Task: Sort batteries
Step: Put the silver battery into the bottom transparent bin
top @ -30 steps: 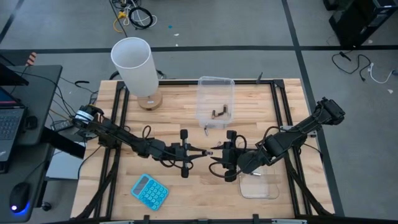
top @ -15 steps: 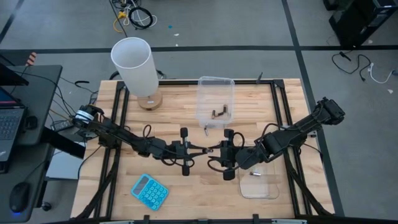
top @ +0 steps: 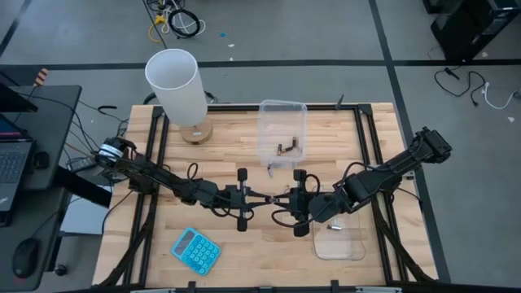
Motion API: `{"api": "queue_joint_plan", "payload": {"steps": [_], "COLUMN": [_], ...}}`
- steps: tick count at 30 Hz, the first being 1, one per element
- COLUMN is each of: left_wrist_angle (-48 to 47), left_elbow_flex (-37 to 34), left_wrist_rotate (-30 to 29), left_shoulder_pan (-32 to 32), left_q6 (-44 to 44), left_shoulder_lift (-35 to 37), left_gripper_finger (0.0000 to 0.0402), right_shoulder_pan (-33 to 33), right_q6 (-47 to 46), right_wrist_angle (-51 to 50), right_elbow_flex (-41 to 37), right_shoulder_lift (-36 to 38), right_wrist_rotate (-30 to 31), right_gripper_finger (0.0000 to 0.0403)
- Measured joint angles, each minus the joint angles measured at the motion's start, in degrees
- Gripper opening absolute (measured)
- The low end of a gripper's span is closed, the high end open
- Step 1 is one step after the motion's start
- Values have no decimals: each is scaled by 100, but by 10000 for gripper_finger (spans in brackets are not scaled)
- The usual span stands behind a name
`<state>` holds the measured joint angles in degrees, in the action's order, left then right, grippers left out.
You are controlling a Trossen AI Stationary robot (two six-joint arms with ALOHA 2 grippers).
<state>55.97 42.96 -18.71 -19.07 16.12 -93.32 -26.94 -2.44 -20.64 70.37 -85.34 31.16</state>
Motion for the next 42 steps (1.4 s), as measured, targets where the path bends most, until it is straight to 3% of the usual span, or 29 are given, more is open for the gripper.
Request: {"api": "queue_joint_plan", "payload": {"steps": [3,11,23,31,42], "left_wrist_angle": [1,-1,-48,-405,-1408], "left_elbow_flex": [0,0,0,0,0], "left_wrist_rotate": [29,-39,-138,-239,-239], "left_shoulder_pan": [0,0,0,-13,-38], "left_q6": [2,-24,-425,-644,-1357], "left_shoulder_lift": [0,0,0,0,0], "left_gripper_finger": [35,38,101,112,113], "right_shoulder_pan": [-2,2,0,-68,-186], "right_q6": [99,62,70,-38,-1576], "right_wrist_angle": [2,2,-20,-144,-1804], "right_elbow_flex": [0,0,0,0,0], "right_shoulder_lift": [0,0,0,0,114], "right_wrist_rotate": [-4,2,31,59,-71], "right_gripper_finger": [36,44,39,38,38]}}
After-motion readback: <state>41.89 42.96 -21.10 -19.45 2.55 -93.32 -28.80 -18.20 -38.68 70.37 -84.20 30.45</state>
